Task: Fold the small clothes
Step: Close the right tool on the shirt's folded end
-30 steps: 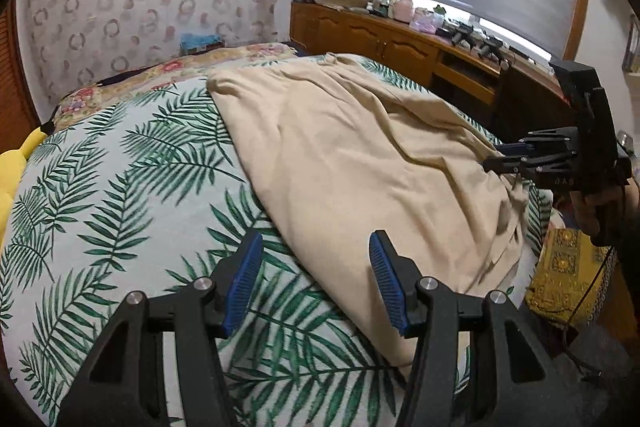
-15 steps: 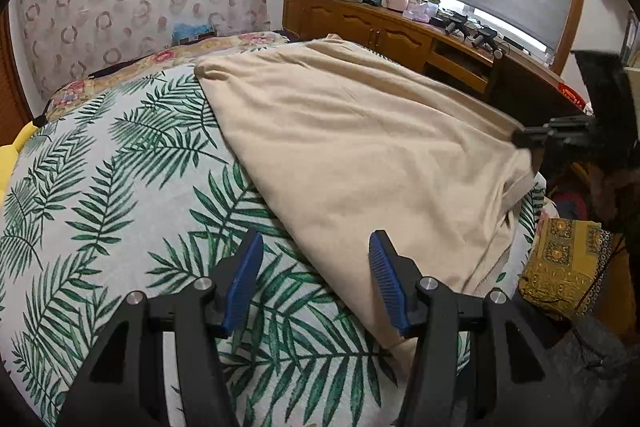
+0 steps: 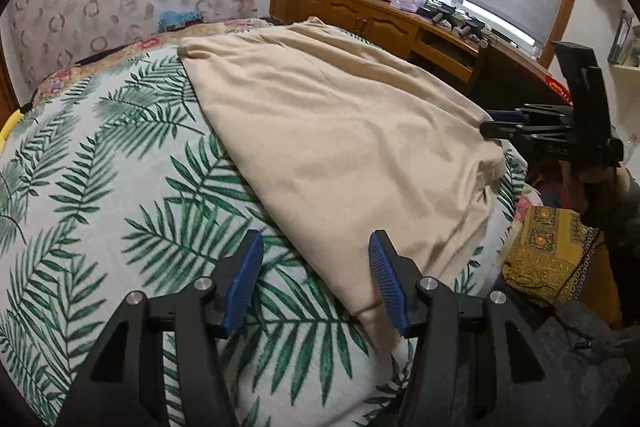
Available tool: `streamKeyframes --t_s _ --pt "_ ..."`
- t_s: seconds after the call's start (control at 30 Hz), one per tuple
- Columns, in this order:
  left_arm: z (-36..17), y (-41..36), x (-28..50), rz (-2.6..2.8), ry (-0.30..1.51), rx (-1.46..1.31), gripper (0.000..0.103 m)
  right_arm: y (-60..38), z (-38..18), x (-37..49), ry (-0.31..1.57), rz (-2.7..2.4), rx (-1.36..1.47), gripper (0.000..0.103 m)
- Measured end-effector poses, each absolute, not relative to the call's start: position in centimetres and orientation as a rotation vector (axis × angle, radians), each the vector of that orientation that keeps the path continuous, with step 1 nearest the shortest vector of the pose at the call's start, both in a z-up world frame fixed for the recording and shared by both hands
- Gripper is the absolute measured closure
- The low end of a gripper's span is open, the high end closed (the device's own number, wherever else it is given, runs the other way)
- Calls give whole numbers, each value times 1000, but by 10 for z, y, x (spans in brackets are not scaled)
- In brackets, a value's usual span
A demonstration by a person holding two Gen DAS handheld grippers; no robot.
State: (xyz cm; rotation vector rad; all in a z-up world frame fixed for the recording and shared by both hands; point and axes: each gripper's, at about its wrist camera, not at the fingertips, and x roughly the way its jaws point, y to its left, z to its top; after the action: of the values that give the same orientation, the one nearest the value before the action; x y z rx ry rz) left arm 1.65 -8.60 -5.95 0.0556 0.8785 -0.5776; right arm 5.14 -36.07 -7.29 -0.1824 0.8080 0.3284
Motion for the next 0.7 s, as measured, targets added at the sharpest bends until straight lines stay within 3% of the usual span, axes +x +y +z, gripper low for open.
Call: streamKeyframes --t_s 0.13,0.5,0.7 --pt "-63 -88 14 -586 898 66 49 -361 -83 53 832 325 -184 58" --pt "-67 -90 7 -613 922 68 49 -365 -96 45 869 378 -170 55" --pt "-67 -94 3 -665 937 53 54 -361 -94 43 877 452 -149 81"
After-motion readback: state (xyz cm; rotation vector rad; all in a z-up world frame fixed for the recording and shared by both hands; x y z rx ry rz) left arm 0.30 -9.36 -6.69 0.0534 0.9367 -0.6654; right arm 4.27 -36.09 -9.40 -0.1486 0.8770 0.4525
